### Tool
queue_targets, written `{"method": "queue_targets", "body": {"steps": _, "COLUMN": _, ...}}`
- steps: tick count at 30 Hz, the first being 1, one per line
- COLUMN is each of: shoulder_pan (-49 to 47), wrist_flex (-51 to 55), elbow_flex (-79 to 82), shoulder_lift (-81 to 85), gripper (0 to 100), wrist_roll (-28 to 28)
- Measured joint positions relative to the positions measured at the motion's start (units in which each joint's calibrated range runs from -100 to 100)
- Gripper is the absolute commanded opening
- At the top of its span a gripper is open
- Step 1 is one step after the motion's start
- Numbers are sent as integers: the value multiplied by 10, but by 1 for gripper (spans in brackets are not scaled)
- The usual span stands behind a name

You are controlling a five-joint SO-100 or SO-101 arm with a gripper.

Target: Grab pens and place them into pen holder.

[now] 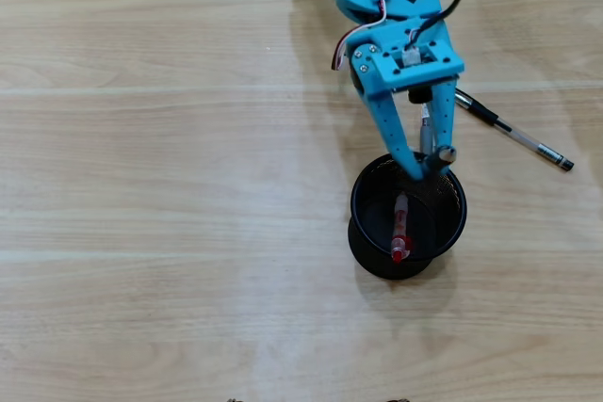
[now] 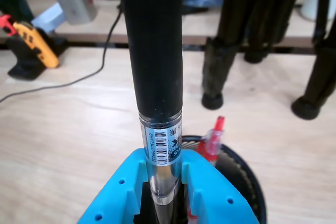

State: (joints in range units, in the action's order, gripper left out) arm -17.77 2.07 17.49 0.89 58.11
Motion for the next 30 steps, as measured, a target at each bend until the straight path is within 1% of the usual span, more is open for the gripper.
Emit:
{"method": "queue_targets", "body": {"steps": 8, "shoulder_pan": 3, "wrist_flex": 0, "elbow_flex": 35, "shoulder_lift": -11, "gripper": 2, "wrist_roll": 1}}
{"method": "queue_targets", "body": {"steps": 13, "shoulder_pan": -1, "wrist_flex": 0, "elbow_flex": 45, "shoulder_lift": -11, "gripper": 13, "wrist_roll": 1}}
{"method": "queue_targets", "body": {"steps": 18, "shoulder_pan": -1, "wrist_flex": 0, "elbow_flex": 45, "shoulder_lift": -11, "gripper": 14, "wrist_roll": -1}}
{"method": "queue_targets", "body": {"steps": 23, "shoulder_pan": -1, "wrist_flex": 0, "elbow_flex": 45, "shoulder_lift": -11, "gripper": 11, "wrist_roll": -5}}
{"method": "queue_targets", "body": {"steps": 25, "shoulder_pan": -1, "wrist_flex": 5, "elbow_flex": 45, "shoulder_lift": -5, "gripper": 11, "wrist_roll": -20}}
{"method": "queue_targets", "body": {"steps": 27, "shoulder_pan": -1, "wrist_flex": 41, "elbow_flex": 45, "shoulder_lift": 18, "gripper": 11, "wrist_roll": -47}}
{"method": "queue_targets", "body": {"steps": 30, "shoulder_pan": -1, "wrist_flex": 160, "elbow_flex": 38, "shoulder_lift": 72, "gripper": 11, "wrist_roll": -100}}
